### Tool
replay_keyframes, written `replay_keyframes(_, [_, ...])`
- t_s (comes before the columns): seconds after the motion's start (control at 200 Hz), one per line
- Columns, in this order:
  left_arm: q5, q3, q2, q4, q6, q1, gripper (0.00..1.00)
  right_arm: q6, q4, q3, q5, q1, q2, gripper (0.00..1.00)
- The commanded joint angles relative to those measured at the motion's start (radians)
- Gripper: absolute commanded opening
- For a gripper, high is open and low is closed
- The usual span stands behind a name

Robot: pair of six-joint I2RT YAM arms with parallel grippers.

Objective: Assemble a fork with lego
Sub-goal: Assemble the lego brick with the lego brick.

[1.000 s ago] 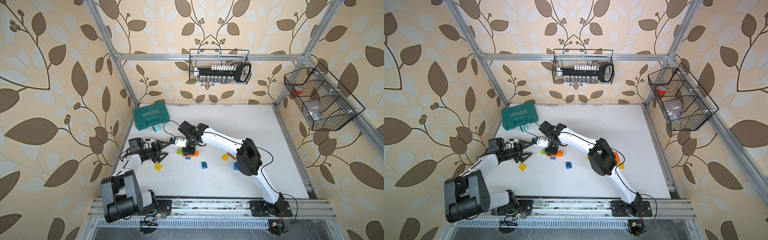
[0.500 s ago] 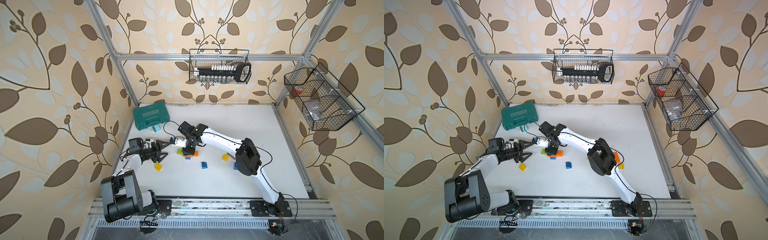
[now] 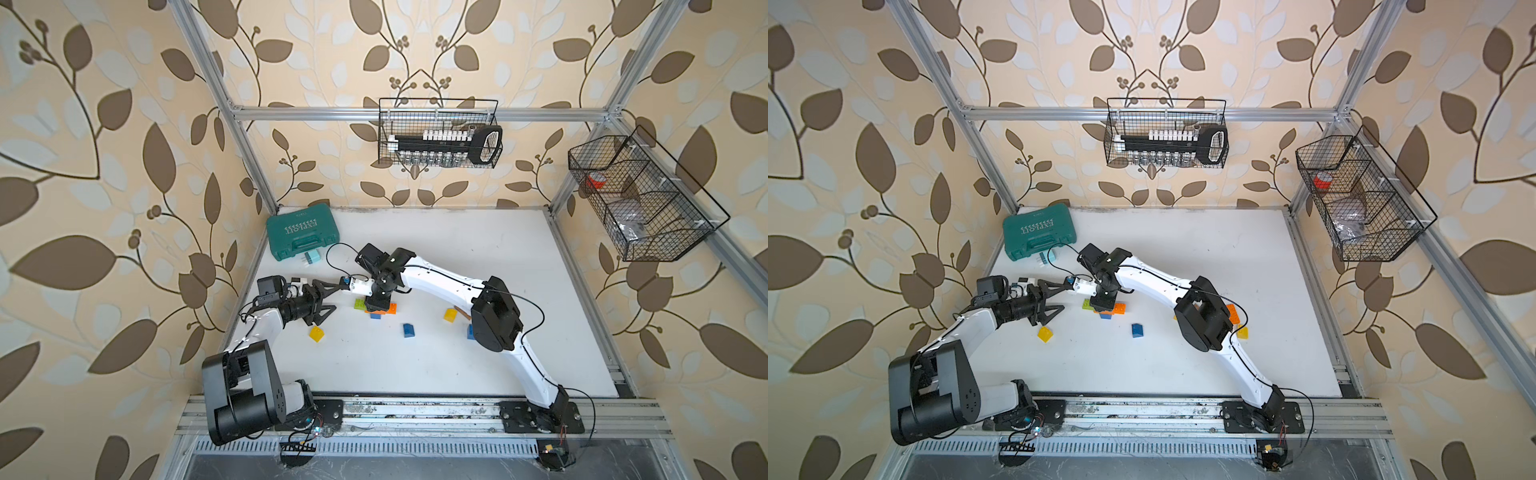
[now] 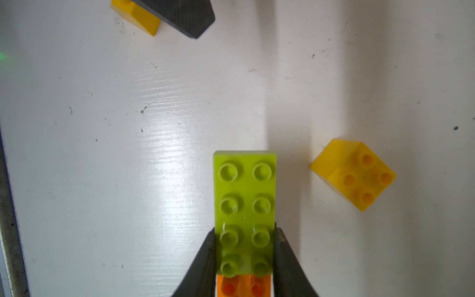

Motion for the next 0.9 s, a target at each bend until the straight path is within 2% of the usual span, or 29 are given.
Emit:
replay_keyframes(0.0, [0.015,0.003,-0.008,0.018,0.026,0.006,0.78,-0.028,-0.026,-0.022,0.01,0.015,-0.016,0.26])
replay_keyframes(0.4, [0.011,0.004,-0.014,0.013,0.027,0.007,0.78,-0.061,-0.058,-0.108,0.081,0.035,-0.006,0.26])
replay_keyframes(0.575, [0.004,0.004,-0.025,0.003,0.033,0.007,0.78,-0.069,-0.109,-0.131,0.174,0.039,0.047,0.25])
replay_keyframes(0.9, [0.0,0.032,-0.037,-0.029,0.041,0.014,0.78,-0.061,-0.171,-0.139,0.135,0.025,0.098,0.25])
